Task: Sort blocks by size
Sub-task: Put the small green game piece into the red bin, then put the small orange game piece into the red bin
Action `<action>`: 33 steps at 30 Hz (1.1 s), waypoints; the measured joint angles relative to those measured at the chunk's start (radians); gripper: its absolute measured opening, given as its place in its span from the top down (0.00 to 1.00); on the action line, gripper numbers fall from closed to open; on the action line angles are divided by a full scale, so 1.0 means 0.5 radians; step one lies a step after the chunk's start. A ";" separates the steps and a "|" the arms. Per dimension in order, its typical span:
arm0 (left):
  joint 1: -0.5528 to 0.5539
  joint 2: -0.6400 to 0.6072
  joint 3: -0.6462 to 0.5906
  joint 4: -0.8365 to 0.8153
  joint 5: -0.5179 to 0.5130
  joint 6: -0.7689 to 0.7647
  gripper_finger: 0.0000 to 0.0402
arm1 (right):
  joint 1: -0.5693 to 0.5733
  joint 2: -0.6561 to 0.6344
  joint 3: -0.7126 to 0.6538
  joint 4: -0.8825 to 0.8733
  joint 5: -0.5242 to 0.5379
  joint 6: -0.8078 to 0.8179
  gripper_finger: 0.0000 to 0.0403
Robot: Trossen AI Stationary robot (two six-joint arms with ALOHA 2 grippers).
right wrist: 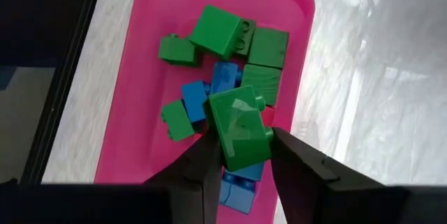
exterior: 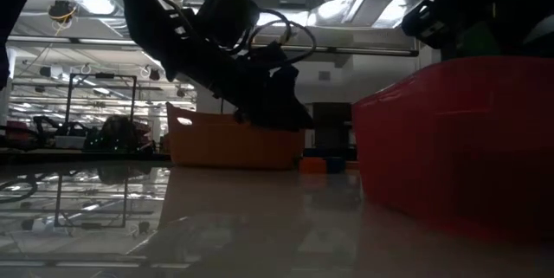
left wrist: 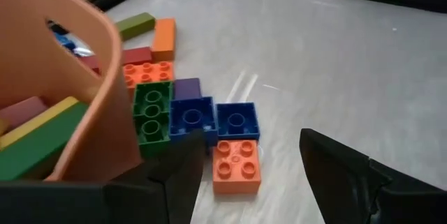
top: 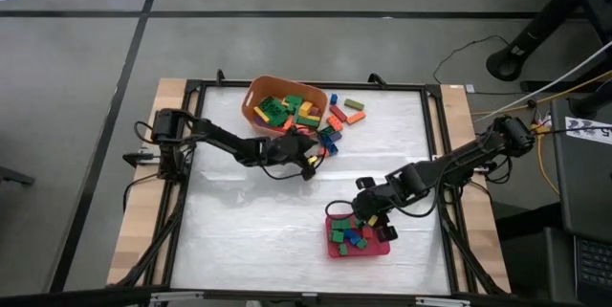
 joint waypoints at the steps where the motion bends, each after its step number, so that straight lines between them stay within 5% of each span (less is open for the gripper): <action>1: 0.008 -0.001 0.001 -0.001 0.022 -0.003 0.45 | 0.000 0.000 0.000 0.000 0.000 0.001 0.71; 13: 0.004 0.005 0.002 -0.035 0.105 0.069 0.45 | -0.001 0.001 0.000 -0.001 0.002 0.063 0.71; 33: -0.012 0.048 0.018 -0.046 0.112 0.125 0.45 | -0.002 0.002 0.000 0.013 0.006 0.118 0.51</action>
